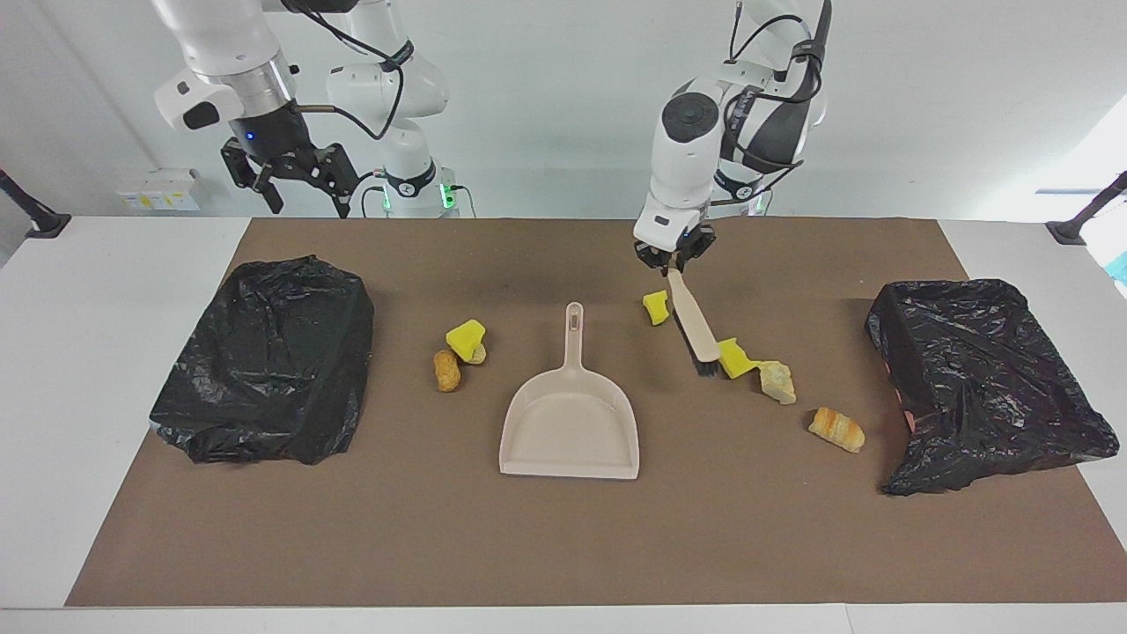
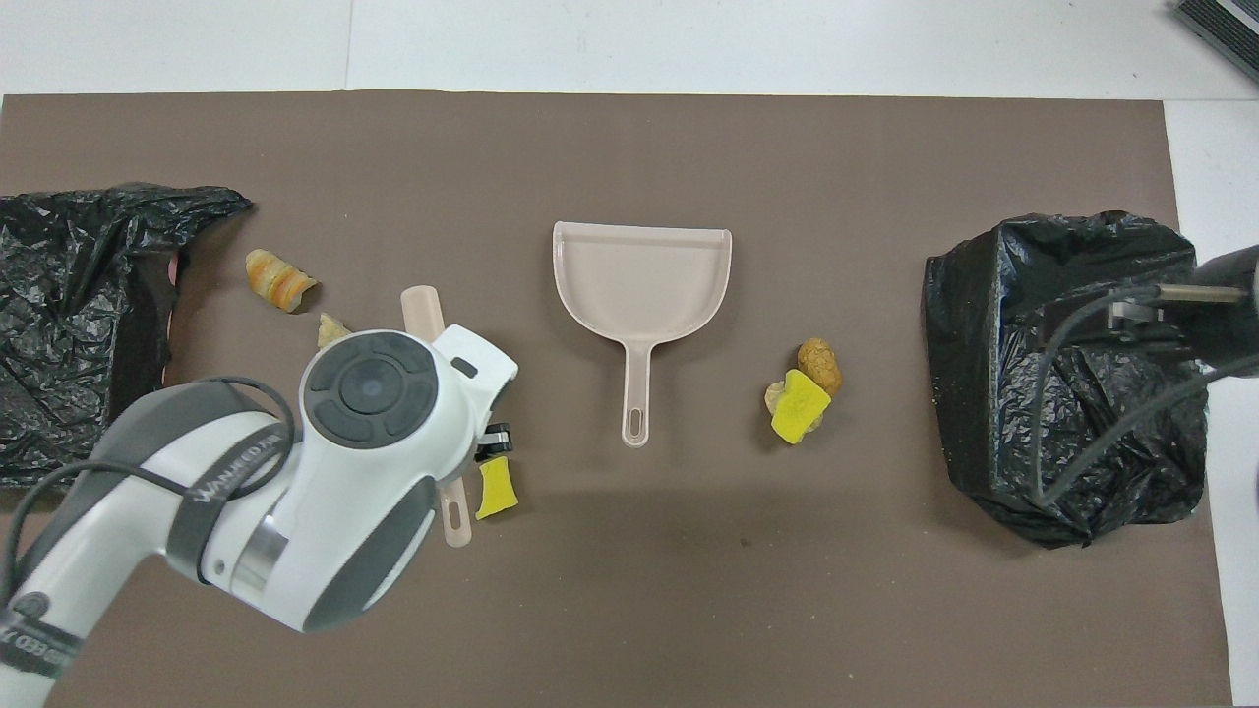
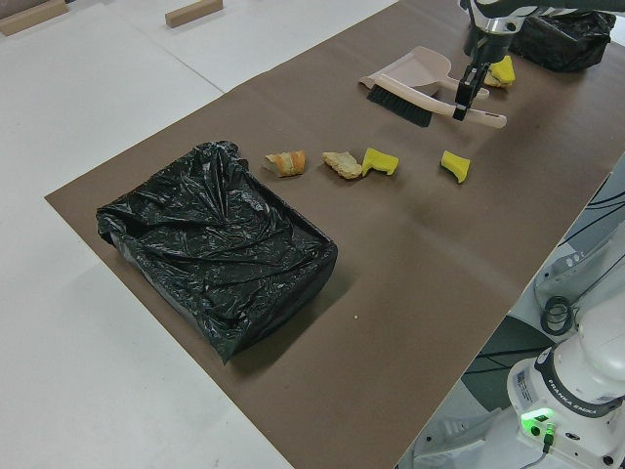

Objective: Sweep and dump trash in bin

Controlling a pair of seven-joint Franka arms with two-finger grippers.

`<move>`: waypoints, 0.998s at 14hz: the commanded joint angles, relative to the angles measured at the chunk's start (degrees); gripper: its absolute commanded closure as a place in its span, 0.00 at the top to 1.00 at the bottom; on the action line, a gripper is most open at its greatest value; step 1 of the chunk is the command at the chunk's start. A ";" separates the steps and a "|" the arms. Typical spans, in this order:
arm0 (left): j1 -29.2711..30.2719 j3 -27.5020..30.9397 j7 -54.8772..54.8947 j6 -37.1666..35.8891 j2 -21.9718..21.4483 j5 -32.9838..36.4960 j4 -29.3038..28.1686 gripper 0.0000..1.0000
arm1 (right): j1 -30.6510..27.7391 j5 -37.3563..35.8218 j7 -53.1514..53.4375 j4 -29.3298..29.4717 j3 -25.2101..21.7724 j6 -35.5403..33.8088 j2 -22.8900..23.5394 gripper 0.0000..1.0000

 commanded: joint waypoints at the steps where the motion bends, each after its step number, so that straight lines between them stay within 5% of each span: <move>1: 7.02 -0.75 9.22 -0.30 1.18 1.22 1.33 0.00 | 3.57 0.83 2.39 -4.08 0.33 6.43 3.19 1.00; 7: 21.45 -0.75 28.33 6.20 2.94 3.85 1.33 0.00 | 17.99 0.65 19.34 -3.92 0.24 16.55 15.23 1.00; 14: 29.90 -0.75 37.20 10.51 14.36 7.89 9.24 0.00 | 28.28 0.74 30.61 -2.16 0.24 28.33 25.88 1.00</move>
